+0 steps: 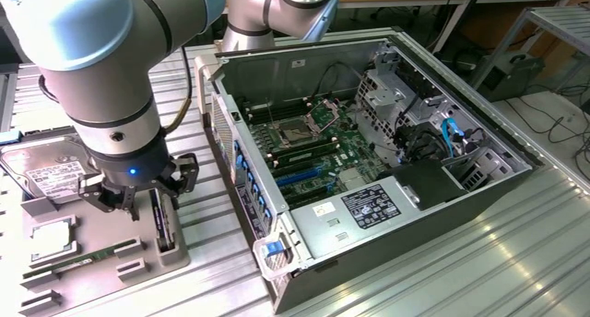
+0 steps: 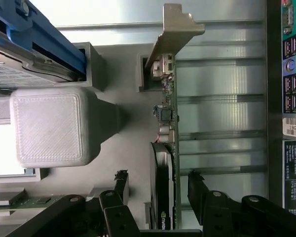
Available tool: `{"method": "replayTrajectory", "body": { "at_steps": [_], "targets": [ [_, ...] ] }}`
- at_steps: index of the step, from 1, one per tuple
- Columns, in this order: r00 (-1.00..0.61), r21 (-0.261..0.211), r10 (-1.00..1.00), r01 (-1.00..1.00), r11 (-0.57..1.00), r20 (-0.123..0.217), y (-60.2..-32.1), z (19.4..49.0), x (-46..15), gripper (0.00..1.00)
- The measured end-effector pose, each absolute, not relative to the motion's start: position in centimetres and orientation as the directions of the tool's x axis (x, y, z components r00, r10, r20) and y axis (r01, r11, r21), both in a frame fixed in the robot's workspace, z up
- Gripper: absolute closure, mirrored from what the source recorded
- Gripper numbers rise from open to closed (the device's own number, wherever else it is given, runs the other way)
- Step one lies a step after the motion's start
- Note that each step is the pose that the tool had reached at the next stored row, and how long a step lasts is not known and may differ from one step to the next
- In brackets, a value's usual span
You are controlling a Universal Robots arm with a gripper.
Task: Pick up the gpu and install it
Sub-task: 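Pick up the gpu and move the gpu toward the slot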
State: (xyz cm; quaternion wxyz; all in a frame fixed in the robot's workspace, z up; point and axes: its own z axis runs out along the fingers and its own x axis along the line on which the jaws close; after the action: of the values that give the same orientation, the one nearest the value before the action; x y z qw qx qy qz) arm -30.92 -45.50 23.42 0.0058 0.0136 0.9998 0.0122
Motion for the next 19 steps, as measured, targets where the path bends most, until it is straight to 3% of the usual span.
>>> {"method": "replayTrajectory", "body": {
  "at_steps": [19],
  "targets": [
    [-1.000,0.024,0.006,0.006,1.000,-0.011,-44.5,21.3,-30.9,0.40]
  ]
}}
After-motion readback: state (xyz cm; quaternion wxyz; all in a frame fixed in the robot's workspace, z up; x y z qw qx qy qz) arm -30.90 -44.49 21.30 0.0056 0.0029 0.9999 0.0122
